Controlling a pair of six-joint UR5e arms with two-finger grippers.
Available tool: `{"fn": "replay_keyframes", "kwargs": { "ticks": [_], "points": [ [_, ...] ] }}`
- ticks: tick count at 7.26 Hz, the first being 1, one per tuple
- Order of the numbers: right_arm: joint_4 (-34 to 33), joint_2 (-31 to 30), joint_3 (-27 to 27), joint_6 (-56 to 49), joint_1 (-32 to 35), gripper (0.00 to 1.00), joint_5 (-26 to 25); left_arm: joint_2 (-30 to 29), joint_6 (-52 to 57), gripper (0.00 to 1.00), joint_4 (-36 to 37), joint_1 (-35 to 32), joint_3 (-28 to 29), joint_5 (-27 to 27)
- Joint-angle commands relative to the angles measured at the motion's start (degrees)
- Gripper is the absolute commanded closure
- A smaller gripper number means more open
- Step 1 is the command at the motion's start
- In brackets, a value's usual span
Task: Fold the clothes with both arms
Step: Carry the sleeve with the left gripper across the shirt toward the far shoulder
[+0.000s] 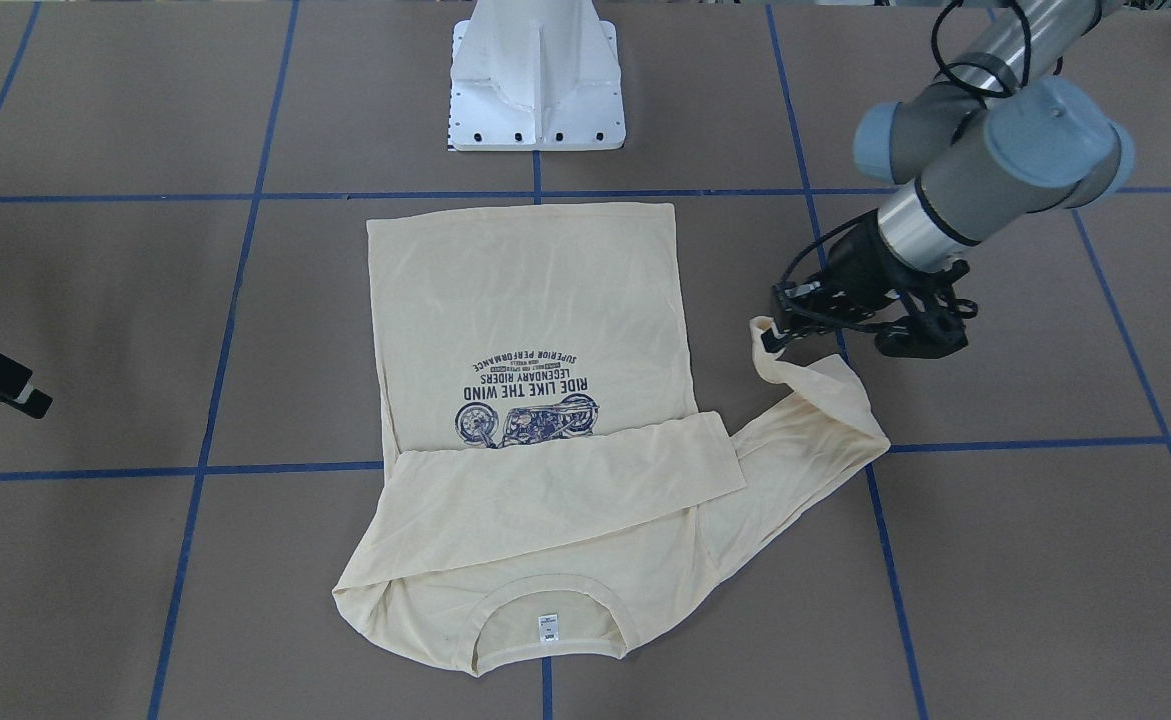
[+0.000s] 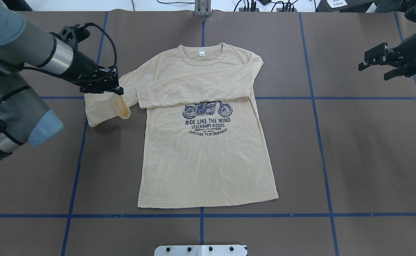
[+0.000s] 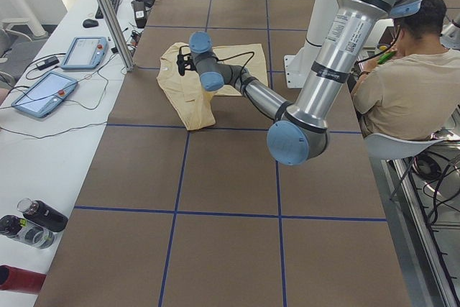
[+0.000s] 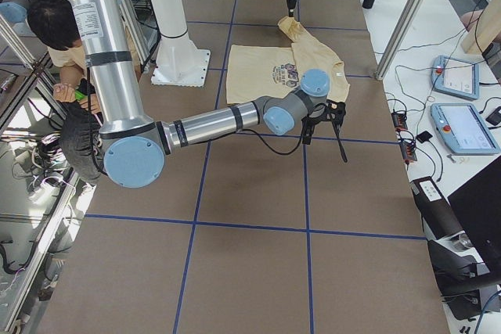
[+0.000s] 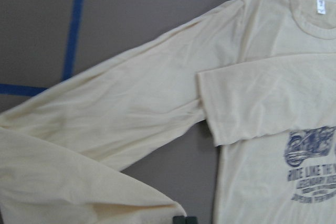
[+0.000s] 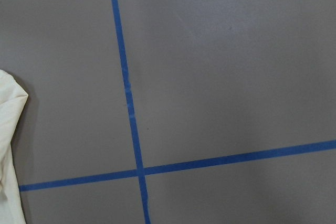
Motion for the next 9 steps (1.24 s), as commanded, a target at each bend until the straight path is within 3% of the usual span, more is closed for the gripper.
{"fn": "replay_keyframes", "kwargs": {
  "ticks": [1, 5, 9],
  "points": [
    [0.0, -0.3, -0.8, -1.4, 1.3, 0.01, 0.0, -13.0, -8.8, 1.00, 1.6, 3.9, 7.9, 4.7],
    [0.1, 0.2, -2.1, -1.5, 1.2, 0.01, -0.6, -29.8, -9.7, 1.00, 0.7, 6.0, 20.7, 12.1],
    [0.4, 0.6, -3.1, -1.5, 1.1, 0.01, -0.7, -32.6, -9.6, 1.00, -1.5, 10.7, 23.5, 22.2]
  ]
}}
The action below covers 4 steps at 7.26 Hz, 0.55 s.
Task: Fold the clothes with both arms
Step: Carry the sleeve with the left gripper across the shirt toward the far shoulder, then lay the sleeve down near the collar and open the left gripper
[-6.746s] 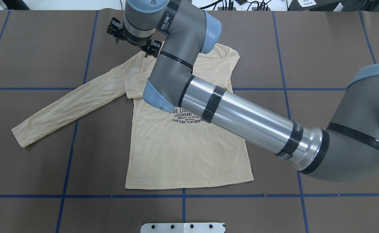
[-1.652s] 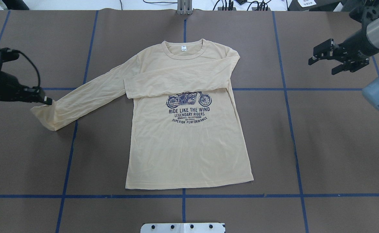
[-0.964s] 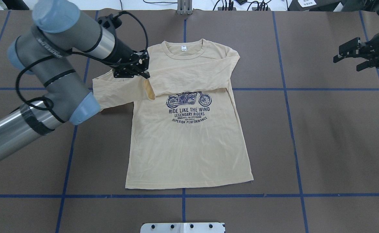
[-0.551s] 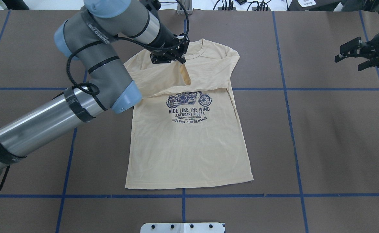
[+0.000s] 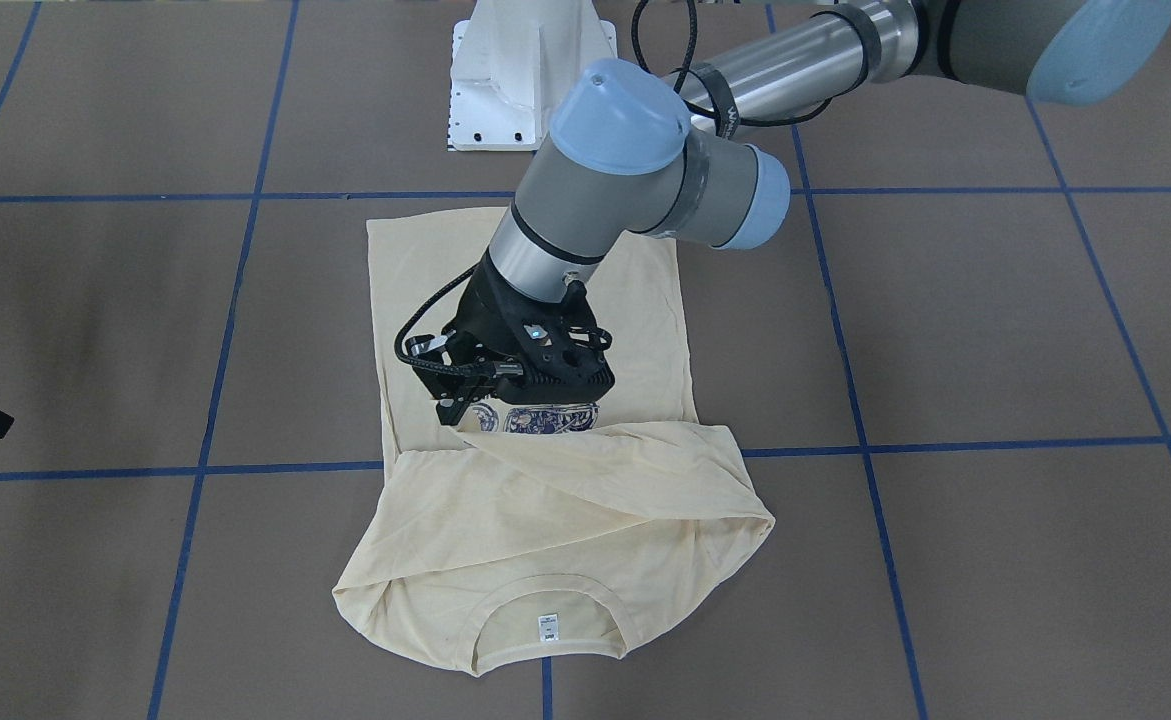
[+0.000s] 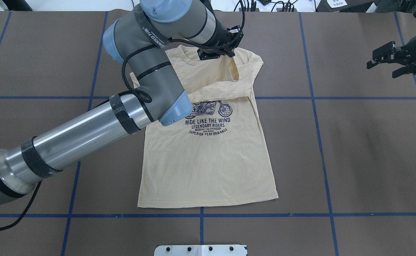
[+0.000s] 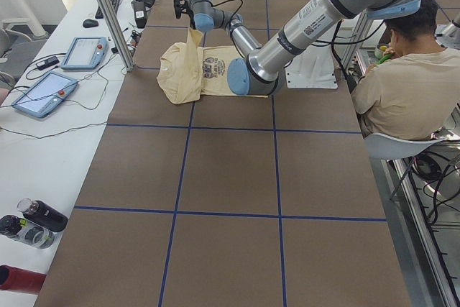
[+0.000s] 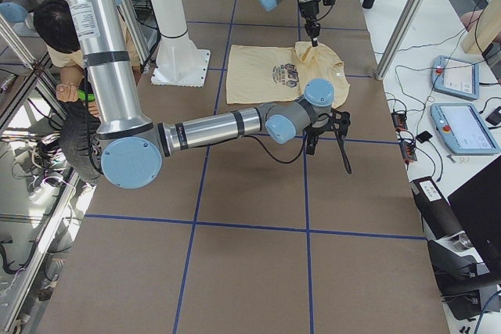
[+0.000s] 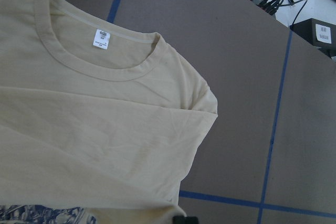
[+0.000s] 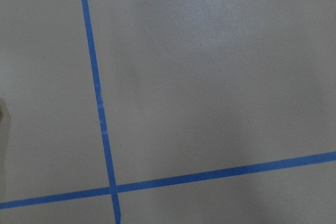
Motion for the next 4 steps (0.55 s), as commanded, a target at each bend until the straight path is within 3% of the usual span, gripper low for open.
{"fn": "replay_keyframes", "kwargs": {
  "ticks": [1, 4],
  "points": [
    [0.1, 0.1, -0.3, 0.1, 0.0, 0.01, 0.0, -2.4, 0.0, 1.00, -0.9, 2.8, 3.1, 4.4],
    [0.2, 0.1, -0.3, 0.2, -0.1, 0.01, 0.0, -4.4, -0.3, 1.00, -7.0, 5.2, 9.3, 9.1]
  ]
}}
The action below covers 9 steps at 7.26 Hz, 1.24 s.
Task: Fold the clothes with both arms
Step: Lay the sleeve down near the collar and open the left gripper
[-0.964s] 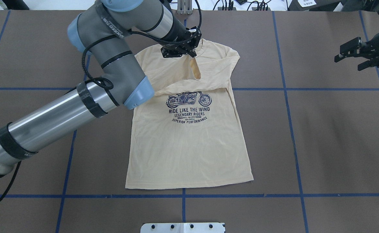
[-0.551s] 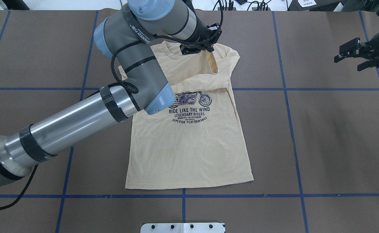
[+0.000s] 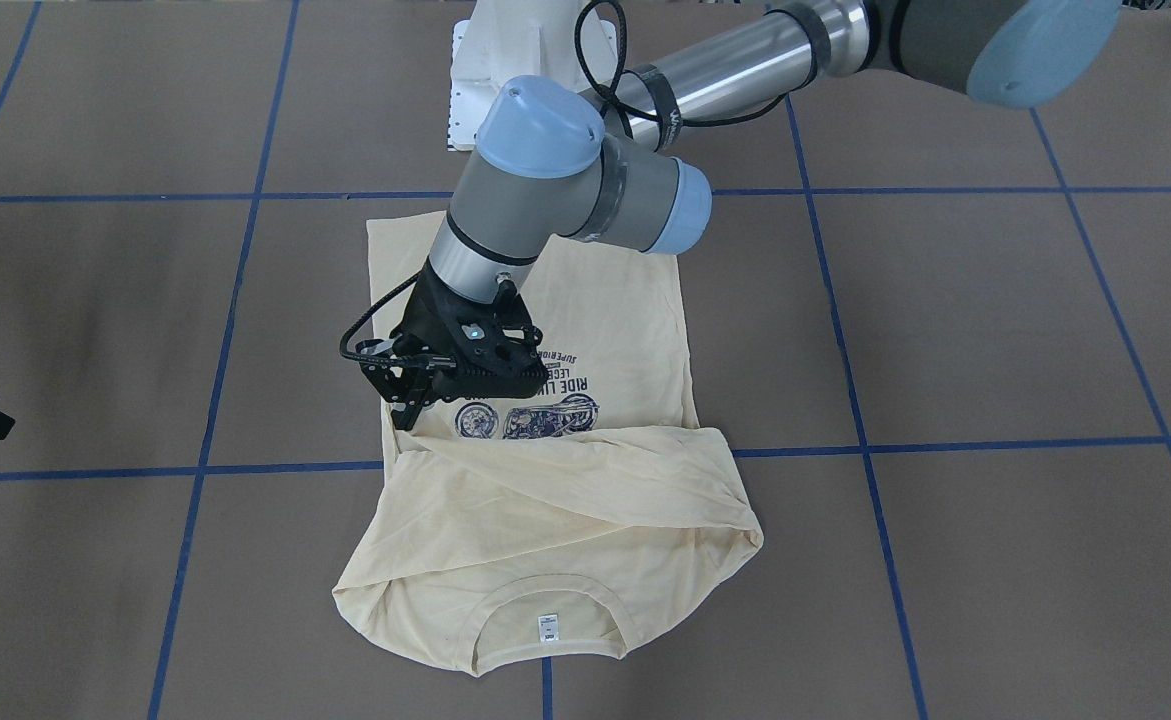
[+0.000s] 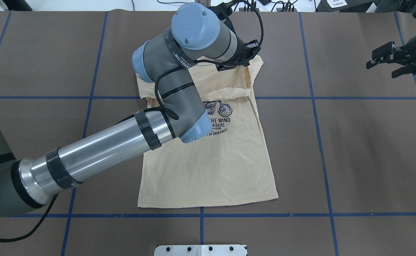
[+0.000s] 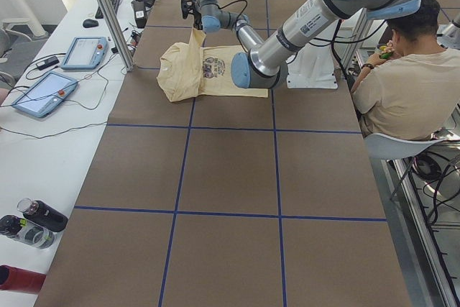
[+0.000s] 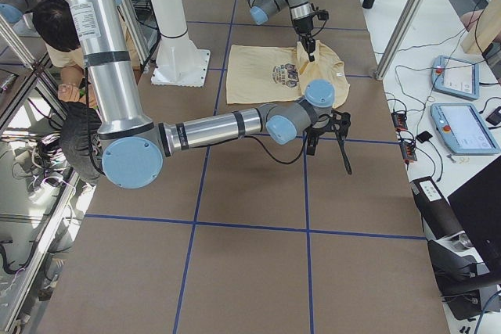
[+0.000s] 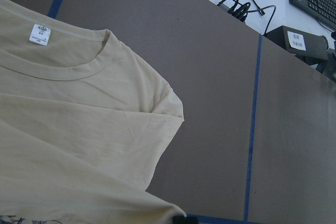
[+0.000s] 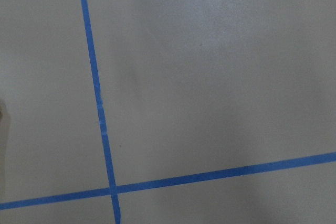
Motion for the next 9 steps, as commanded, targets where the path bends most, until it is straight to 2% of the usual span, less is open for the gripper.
{"fn": "replay_keyframes", "kwargs": {
  "ticks": [1, 2, 3, 4, 5, 7, 8, 9],
  "points": [
    [-0.1, 0.2, 0.0, 0.1, -0.1, 0.01, 0.0, -1.8, -0.7, 1.00, -3.1, 1.0, 4.0, 1.8],
    [-0.1, 0.3, 0.0, 0.1, -0.1, 0.01, 0.0, -2.3, -0.7, 0.93, -5.9, 1.5, 6.4, 3.7],
    [-0.2, 0.3, 0.0, 0.1, -0.2, 0.01, 0.0, -2.4, -0.7, 0.43, -6.7, 1.8, 7.0, 4.1],
    [-0.1, 0.4, -0.1, 0.2, -0.2, 0.01, 0.0, -2.5, -0.6, 0.24, -6.7, 1.8, 7.0, 4.1],
    [0.0, 0.5, -0.2, 0.9, -0.6, 0.01, 0.0, -2.5, -0.4, 0.12, -6.7, 1.7, 6.4, 4.0],
    [0.1, 2.0, 0.2, 4.2, -2.5, 0.01, 0.0, -2.0, -0.2, 0.13, -6.0, 1.3, 3.3, 2.7],
    [0.4, 3.5, 0.8, 13.6, -6.8, 0.01, -0.7, -0.7, -0.1, 0.15, -5.5, 0.7, 1.2, -1.3],
    [2.8, 4.3, 3.2, 24.4, -12.5, 0.01, -7.3, 4.1, 0.5, 0.15, -2.9, -0.6, -5.2, -4.7]
  ]
}}
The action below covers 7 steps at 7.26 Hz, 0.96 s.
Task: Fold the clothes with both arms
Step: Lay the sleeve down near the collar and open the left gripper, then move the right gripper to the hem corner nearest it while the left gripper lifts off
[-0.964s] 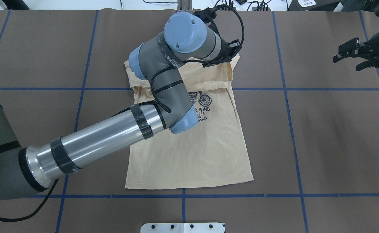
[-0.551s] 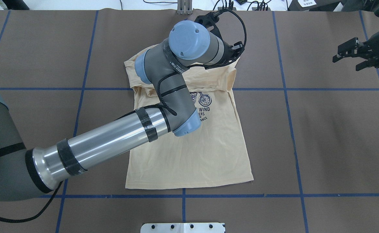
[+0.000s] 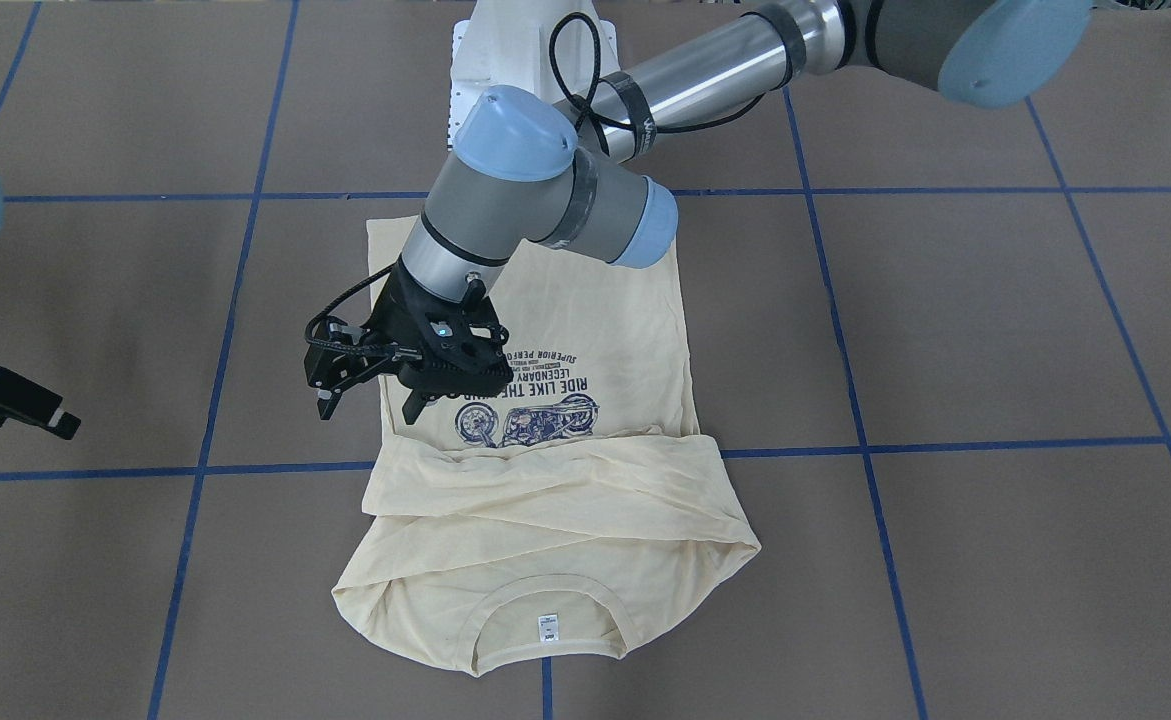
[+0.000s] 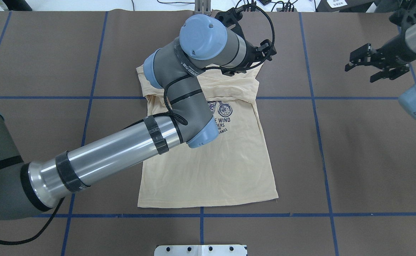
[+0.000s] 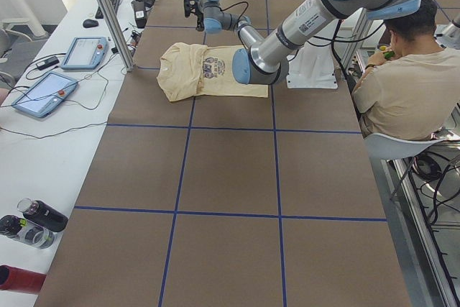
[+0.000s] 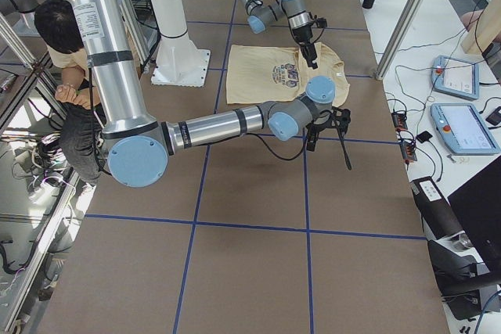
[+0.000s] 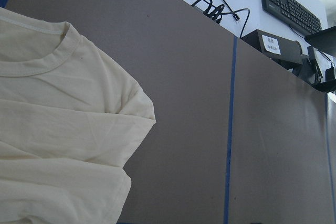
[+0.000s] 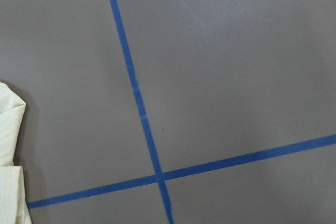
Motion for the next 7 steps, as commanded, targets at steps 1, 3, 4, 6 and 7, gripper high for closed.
{"fn": "replay_keyframes", "kwargs": {
  "ticks": [1, 3, 4, 6, 7],
  "points": [
    [3.4, 1.2, 5.4, 20.3, -11.7, 0.01, -13.7, 9.7, 4.7, 0.17, 5.2, -1.9, -13.1, -6.1],
    [3.3, -1.9, 12.5, 31.4, -22.6, 0.01, -24.2, 18.2, 12.5, 0.17, 10.2, -4.0, -23.6, -8.2],
    [3.0, -5.0, 17.0, 38.1, -29.4, 0.01, -30.6, 23.2, 14.2, 0.17, 10.1, -5.3, -27.8, -11.2],
    [2.6, -8.9, 21.1, 50.4, -42.7, 0.02, -43.3, 29.2, 16.2, 0.17, 10.1, -7.7, -32.7, -16.1],
    [2.3, -9.3, 21.1, 54.4, -47.8, 0.03, -48.0, 30.5, 17.5, 0.17, 10.2, -9.3, -32.8, -19.5]
  ]
}}
